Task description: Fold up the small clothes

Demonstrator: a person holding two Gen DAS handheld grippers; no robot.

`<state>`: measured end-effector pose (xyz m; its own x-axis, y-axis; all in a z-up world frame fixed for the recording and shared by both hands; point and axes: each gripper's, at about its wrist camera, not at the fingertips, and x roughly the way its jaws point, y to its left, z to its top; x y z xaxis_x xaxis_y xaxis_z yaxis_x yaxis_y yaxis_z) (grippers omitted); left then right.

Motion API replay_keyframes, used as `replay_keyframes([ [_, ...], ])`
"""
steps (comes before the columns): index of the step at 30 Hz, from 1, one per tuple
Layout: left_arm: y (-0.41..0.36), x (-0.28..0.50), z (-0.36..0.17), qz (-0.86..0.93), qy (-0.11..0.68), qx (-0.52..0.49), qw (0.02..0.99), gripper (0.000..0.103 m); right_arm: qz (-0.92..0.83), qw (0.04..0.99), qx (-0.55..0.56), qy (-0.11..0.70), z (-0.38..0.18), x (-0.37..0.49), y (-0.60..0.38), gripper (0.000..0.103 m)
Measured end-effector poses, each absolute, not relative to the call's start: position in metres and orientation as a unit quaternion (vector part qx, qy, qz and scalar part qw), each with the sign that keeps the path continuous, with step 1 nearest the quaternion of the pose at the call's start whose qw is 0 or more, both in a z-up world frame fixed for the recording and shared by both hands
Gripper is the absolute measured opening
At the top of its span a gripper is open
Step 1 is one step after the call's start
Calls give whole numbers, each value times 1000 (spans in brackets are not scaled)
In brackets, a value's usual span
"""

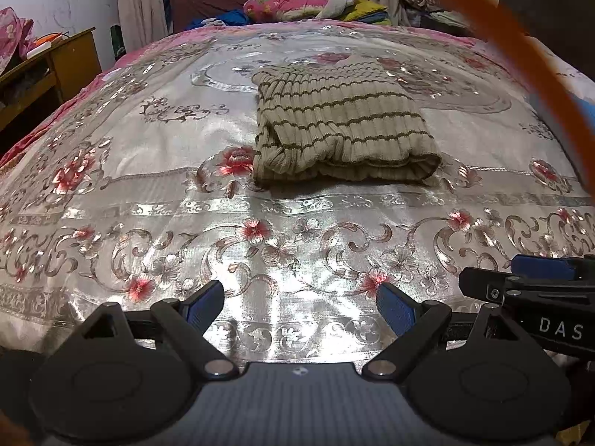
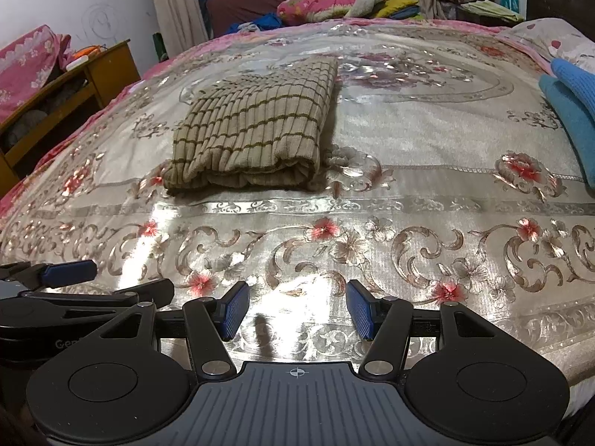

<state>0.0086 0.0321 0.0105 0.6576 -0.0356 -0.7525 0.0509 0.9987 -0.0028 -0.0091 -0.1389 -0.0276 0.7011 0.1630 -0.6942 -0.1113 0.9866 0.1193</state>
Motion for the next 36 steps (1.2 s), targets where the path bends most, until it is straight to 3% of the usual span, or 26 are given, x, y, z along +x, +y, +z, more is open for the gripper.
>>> replay_keyframes([
  [36,29,5,12,-13,409,25,912,94,68,921,32,382,-31,-11,-137,59],
])
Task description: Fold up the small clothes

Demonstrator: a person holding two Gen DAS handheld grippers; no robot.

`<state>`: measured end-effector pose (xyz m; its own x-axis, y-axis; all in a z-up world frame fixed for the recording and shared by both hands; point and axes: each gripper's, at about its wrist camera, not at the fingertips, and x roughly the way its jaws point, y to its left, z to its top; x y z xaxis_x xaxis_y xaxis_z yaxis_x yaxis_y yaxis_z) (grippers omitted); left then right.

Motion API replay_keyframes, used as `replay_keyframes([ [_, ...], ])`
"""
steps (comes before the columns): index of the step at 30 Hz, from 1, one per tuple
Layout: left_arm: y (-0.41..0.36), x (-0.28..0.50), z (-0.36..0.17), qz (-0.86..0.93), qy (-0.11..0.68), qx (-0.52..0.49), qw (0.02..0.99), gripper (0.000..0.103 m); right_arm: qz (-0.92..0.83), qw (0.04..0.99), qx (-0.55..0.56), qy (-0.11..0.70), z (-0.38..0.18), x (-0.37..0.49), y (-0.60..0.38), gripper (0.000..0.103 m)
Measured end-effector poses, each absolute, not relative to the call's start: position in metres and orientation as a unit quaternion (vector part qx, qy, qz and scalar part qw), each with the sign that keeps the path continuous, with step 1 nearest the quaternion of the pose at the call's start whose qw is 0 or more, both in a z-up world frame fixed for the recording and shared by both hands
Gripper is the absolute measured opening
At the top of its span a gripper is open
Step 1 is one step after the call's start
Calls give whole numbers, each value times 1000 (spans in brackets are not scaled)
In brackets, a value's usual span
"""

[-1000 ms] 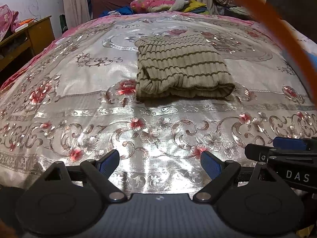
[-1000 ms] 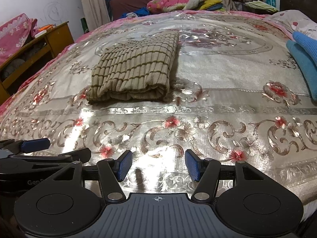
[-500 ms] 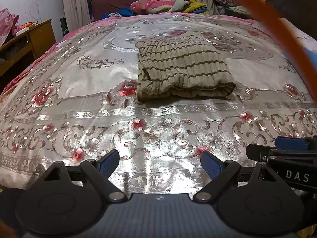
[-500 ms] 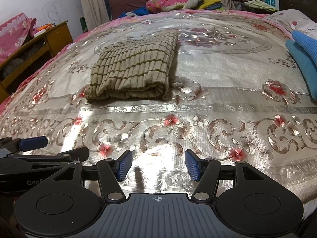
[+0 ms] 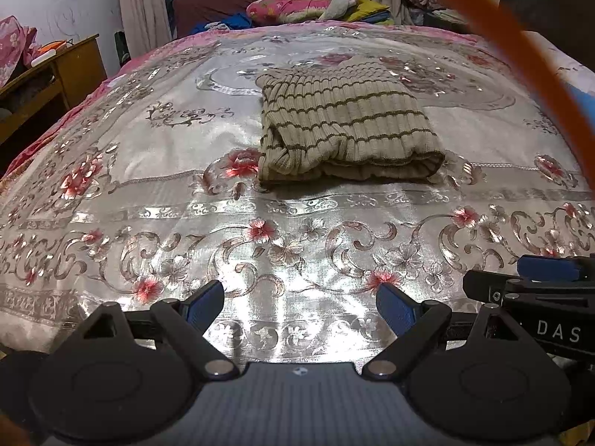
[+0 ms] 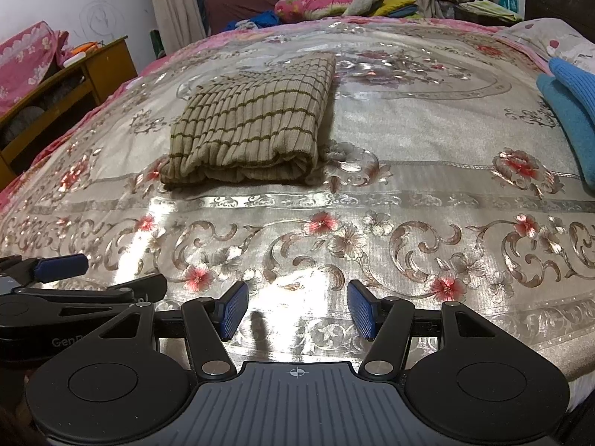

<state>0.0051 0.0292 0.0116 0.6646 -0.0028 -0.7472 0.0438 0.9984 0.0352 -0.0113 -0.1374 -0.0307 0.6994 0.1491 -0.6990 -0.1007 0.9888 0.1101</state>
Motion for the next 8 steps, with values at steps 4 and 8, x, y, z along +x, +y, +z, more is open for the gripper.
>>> replay_keyframes([
  [4,29,5,12,-11,409,26,912,94,68,921,32,381,-31,-11,-137,59],
  [8,30,5,12,-11,409,25,912,94,68,921,31,381,-31,-11,-137,59],
])
